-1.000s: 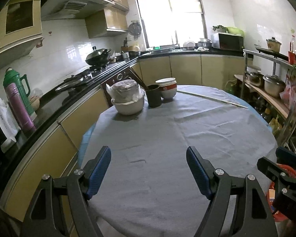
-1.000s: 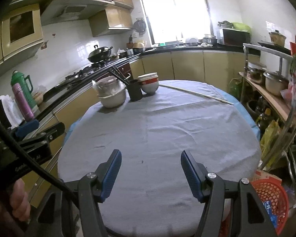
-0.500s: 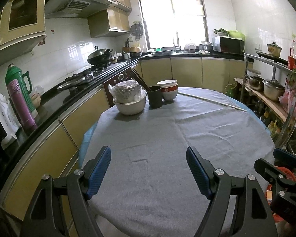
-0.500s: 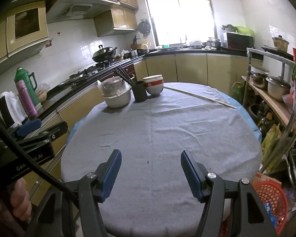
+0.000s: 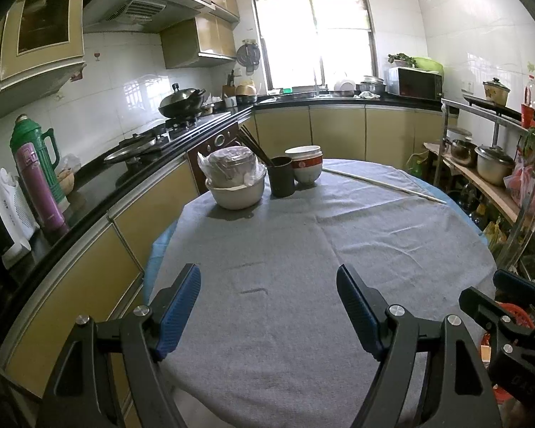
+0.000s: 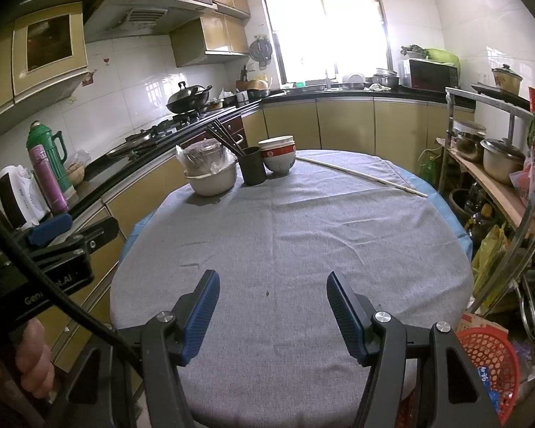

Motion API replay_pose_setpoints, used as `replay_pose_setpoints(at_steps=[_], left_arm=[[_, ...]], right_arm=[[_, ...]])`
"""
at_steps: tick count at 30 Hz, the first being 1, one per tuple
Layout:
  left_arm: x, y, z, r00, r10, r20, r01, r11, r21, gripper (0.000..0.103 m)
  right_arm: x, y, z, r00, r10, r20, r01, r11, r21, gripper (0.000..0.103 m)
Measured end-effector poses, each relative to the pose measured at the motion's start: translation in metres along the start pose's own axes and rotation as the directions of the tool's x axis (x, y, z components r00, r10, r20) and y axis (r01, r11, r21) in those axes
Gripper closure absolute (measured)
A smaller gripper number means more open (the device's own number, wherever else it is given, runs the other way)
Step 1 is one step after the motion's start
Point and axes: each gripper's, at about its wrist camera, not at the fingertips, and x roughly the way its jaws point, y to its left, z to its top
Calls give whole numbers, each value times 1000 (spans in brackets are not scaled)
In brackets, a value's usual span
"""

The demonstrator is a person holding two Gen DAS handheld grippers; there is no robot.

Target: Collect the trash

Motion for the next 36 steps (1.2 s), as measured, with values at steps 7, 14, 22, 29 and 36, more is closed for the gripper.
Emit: replay_pose_setpoints(at_steps=[7,14,22,29,36], left_arm=[[-1,0,1,1000,-2,4,2,1000,0,24],[-1,2,2,1000,-4,9,4,1000,-2,24],[4,3,2,1000,-6,-3,6,1000,-6,24],[16,-1,4,1000,-8,-20,8,1000,1,24],[49,-8,5,997,-24,-72,25,1000,10,24]], right_arm=[[0,-1,1,1000,-2,4,2,1000,1,37],[1,-2,4,1000,-9,4,9,1000,2,37],[10,-4,4,1000,-13,-12,13,1000,4,37],[23,-8,7,1000,-12,-25,13,1000,18,37],[50,-24,11,998,-23,-51,26,999,44,37]])
